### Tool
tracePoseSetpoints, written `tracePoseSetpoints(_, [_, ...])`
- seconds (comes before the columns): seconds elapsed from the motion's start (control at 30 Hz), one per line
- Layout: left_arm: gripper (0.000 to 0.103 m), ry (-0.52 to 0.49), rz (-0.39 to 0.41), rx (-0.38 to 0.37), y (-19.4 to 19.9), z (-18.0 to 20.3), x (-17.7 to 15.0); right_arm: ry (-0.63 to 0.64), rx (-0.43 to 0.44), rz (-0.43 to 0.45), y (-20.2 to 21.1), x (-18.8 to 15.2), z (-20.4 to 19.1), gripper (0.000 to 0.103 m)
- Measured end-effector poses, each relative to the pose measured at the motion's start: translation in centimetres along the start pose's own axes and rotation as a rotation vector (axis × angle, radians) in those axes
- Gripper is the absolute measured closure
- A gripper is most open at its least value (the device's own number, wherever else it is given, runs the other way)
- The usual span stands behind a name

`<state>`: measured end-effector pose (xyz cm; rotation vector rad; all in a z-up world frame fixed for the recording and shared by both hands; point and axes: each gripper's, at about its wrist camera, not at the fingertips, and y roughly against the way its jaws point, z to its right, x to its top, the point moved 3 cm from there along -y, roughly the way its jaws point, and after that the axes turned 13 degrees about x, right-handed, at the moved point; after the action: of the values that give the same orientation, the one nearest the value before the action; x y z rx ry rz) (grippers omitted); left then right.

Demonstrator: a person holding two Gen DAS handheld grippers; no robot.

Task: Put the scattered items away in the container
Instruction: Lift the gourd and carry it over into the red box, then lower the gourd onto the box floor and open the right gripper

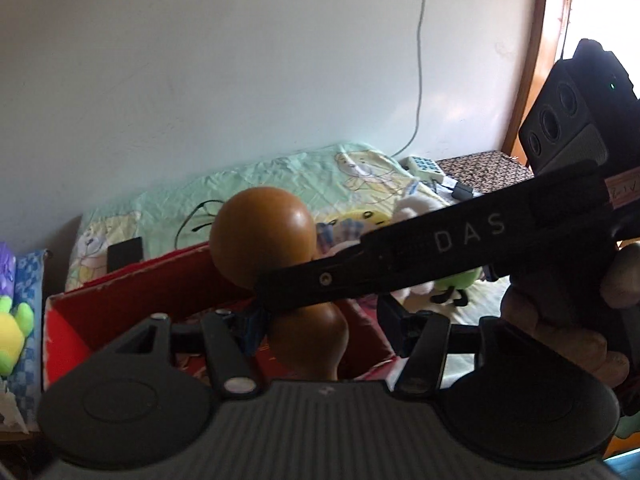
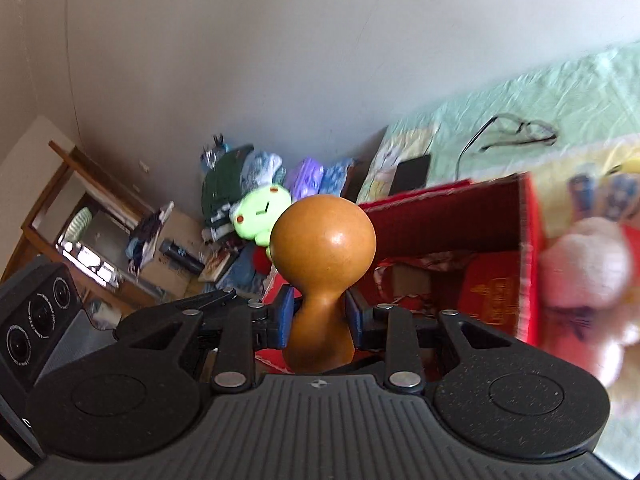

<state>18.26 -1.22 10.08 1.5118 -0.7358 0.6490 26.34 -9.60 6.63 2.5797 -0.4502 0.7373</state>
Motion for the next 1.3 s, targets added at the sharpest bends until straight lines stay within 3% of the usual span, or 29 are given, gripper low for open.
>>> tracePoseSetpoints(0.2, [0.044,0.048,-0.156,0.046,-4.6,-6.4,-1.3,-0.09,-0.003,-0.16,-7.5,0.9,1.8,0.072])
tracePoseSetpoints(0.4, [0.044,0.109,-0.312,0.033,-9.6,-10.0,-2.8,-0.141,-0.027,-0.263,-12.4,1.2,3.4,0.073])
tracePoseSetpoints(0.7, [0.047,0.139,-0.509,0.068,-13.2,-12.6,-4.6,-0.246,-0.094,-0.353,-16.0,0.5,6.0,0.073])
tracePoseSetpoints(0.8, [0.042,0.108,-0.597,0.086,-15.1,-12.6,-5.0,-0.267,-0.128,-0.373,-16.2,0.5,6.7,0.073])
tracePoseSetpoints(0.87, [0.042,0.088,-0.655,0.072,-16.2,-12.3,-5.0,-0.286,-0.153,-0.371,-16.2,0.3,7.3,0.072])
tracePoseSetpoints(0.97, [0.041,0.016,-0.693,0.107,-17.5,-11.5,-4.8,-0.345,-0.168,-0.321,-15.3,0.2,8.6,0.074])
tracePoseSetpoints(1.07, [0.04,-0.011,-0.731,0.086,-18.6,-10.9,-4.9,-0.37,-0.169,-0.266,-14.0,0.2,8.9,0.074])
tracePoseSetpoints(1.13, [0.038,-0.038,-0.715,0.081,-18.7,-10.5,-4.4,-0.376,-0.191,-0.243,-13.1,0.3,8.9,0.077])
tracePoseSetpoints(1.2, [0.026,-0.062,-0.699,0.082,-18.7,-10.2,-4.0,-0.371,-0.236,-0.23,-12.2,0.4,8.9,0.077])
tracePoseSetpoints(1.3, [0.02,-0.093,-0.68,0.084,-18.9,-9.8,-3.7,-0.359,-0.298,-0.237,-11.2,0.2,9.1,0.077])
